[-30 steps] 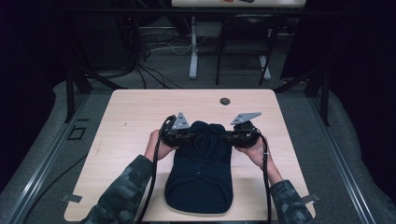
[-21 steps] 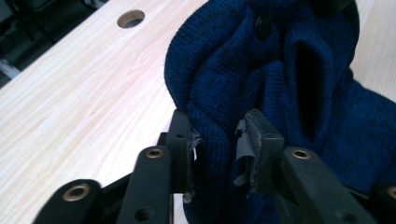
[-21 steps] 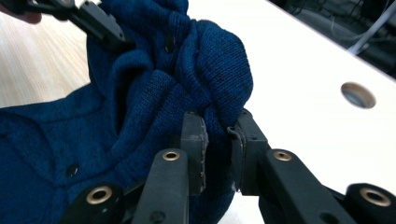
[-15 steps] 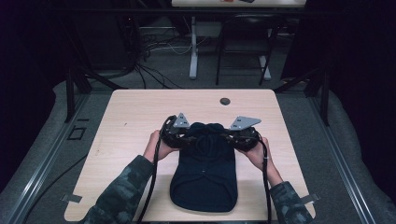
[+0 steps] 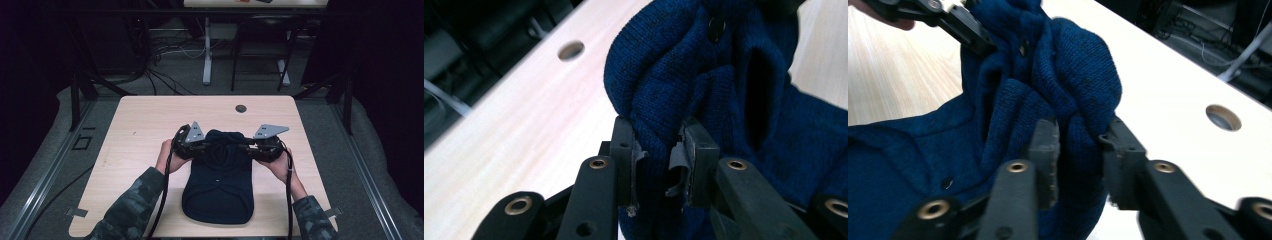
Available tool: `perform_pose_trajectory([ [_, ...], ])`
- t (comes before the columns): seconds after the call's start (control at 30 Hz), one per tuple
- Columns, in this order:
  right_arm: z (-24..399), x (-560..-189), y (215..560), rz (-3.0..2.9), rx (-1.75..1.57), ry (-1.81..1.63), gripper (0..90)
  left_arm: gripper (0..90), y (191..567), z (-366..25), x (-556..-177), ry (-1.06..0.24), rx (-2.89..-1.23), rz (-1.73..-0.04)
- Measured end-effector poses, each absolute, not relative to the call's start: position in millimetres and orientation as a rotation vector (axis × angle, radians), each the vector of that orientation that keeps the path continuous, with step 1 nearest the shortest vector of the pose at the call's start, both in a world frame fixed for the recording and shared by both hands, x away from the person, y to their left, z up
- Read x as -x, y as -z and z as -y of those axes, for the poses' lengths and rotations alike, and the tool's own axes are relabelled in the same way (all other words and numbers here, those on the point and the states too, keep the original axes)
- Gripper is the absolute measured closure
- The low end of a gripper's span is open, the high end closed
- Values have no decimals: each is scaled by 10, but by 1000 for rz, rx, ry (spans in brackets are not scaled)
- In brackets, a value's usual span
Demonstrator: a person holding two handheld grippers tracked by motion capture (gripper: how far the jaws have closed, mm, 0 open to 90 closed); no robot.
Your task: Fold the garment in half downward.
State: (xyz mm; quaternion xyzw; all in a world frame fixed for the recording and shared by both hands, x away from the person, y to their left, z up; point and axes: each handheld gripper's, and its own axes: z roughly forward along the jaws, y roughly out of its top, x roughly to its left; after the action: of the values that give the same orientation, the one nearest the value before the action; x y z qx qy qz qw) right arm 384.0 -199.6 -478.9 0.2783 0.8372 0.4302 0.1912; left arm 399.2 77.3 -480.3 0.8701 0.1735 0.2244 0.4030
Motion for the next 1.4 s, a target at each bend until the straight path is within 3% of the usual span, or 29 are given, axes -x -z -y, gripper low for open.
perform_pose_trajectory([
  [0.3,2029,-3940,4833,-2378,-923,-1204,398,723,4766,-731,-3890,-657,-2171,-316],
  [0.37,2014,-3971,4862,-2397,-964,-1180,388,723,4766,-737,-3880,-671,-2175,-299],
  [0.43,2011,-3986,4871,-2405,-973,-1157,509,723,4767,-749,-3873,-672,-2169,-295],
  [0.47,2011,-3986,4871,-2405,-973,-1157,509,722,4767,-749,-3873,-672,-2169,-295],
  [0.53,1996,-3970,4854,-2398,-920,-1151,672,721,4765,-774,-3880,-664,-2173,-305],
  [0.63,1947,-3922,4822,-2379,-858,-1132,728,707,4776,-815,-3900,-598,-2175,-340],
  [0.9,1865,-3769,4805,-2292,-676,-1113,748,482,4873,-818,-3882,-535,-2209,-415],
  [1.07,1867,-3695,4847,-2280,-596,-1095,732,644,4927,-815,-3811,-626,-2200,-390],
  [1.2,1928,-3685,4884,-2317,-626,-1139,680,657,4964,-791,-3738,-692,-2202,-361],
  [1.4,1969,-3612,4956,-2337,-640,-1141,673,656,5046,-754,-3599,-752,-2183,-345],
])
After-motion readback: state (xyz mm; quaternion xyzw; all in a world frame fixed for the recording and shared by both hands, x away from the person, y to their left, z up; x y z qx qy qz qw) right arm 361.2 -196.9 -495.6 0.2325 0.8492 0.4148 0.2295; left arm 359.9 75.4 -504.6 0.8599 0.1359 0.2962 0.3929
